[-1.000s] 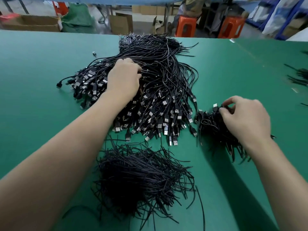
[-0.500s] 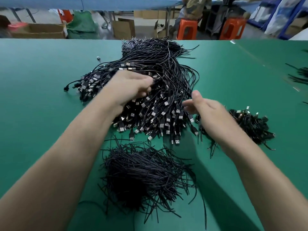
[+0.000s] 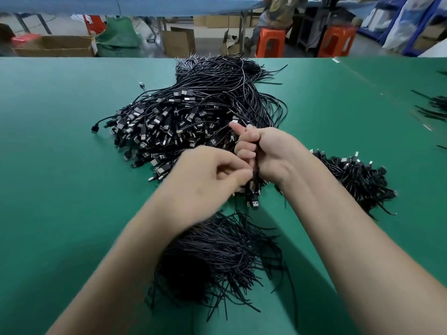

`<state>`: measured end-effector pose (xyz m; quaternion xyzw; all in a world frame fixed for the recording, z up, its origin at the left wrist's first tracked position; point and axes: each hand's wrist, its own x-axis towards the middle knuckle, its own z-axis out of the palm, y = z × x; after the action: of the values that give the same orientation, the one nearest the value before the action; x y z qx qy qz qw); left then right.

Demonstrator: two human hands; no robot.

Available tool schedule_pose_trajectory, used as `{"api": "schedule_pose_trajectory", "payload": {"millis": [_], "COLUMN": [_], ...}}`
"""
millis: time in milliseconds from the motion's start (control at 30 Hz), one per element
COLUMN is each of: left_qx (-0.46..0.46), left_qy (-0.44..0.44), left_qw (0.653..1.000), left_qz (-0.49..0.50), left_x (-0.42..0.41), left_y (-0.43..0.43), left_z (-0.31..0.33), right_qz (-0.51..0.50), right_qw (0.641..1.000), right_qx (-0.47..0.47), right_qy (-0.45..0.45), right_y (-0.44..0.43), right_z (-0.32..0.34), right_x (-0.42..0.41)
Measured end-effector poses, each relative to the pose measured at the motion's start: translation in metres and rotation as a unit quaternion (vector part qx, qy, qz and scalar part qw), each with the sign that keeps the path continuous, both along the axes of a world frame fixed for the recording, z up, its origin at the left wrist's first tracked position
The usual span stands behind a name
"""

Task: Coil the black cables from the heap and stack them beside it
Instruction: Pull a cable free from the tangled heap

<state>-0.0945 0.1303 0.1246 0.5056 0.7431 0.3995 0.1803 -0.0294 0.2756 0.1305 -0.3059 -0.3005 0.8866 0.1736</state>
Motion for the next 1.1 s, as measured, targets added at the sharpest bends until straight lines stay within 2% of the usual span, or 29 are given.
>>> {"api": "schedule_pose_trajectory", "payload": {"millis": [67,133,200,233,300,367,467,567,633,700,800,867,933,1000,1100], "left_qx": [0.046,0.1,0.1,0.099,0.123,0.159,0.18,0.194,0.145,0.065,0.039,0.037,0.022,0.004,0.023], "left_qy": [0.028,0.12,0.214,0.227,0.182,0.138,0.152,0.177,0.153,0.123,0.123,0.138,0.147,0.169,0.234], "left_qw": [0.998,0.988,0.971,0.967,0.97,0.97,0.968,0.962,0.975,0.988,0.98,0.969,0.963,0.962,0.956], "left_qz": [0.013,0.021,-0.025,-0.056,-0.103,-0.119,-0.089,-0.075,-0.071,-0.071,-0.151,-0.201,-0.224,-0.216,-0.177], "left_x": [-0.014,-0.025,-0.031,-0.033,-0.035,-0.036,-0.044,-0.039,-0.028,-0.012,-0.006,-0.01,-0.004,0.004,0.001], "left_y": [-0.004,-0.002,0.007,0.01,0.012,0.011,0.01,0.006,0.017,0.026,0.014,0.0,-0.004,-0.008,-0.013], "left_z": [0.01,0.013,0.008,0.006,0.006,0.008,0.012,0.014,0.0,-0.012,-0.005,0.009,0.018,0.027,0.038], "right_qz": [0.028,0.098,0.198,0.247,0.309,0.318,0.337,0.372,0.308,0.186,0.05,-0.034,-0.106,-0.152,-0.163], "right_qw": [0.999,0.991,0.966,0.948,0.918,0.91,0.911,0.903,0.907,0.904,0.904,0.887,0.852,0.8,0.676], "right_qx": [0.025,0.09,0.16,0.183,0.21,0.228,0.214,0.171,0.248,0.355,0.388,0.433,0.495,0.57,0.718], "right_qy": [0.013,0.016,0.046,0.077,0.131,0.138,0.103,0.132,0.145,0.148,0.172,0.157,0.137,0.108,0.022], "right_y": [-0.001,-0.011,-0.028,-0.038,-0.054,-0.06,-0.062,-0.066,-0.068,-0.067,-0.055,-0.046,-0.039,-0.035,-0.035], "right_z": [0.005,0.012,0.021,0.026,0.034,0.036,0.031,0.028,0.026,0.03,0.038,0.041,0.041,0.041,0.035], "right_x": [0.01,0.026,0.043,0.052,0.065,0.074,0.079,0.082,0.082,0.08,0.078,0.08,0.081,0.08,0.073]}}
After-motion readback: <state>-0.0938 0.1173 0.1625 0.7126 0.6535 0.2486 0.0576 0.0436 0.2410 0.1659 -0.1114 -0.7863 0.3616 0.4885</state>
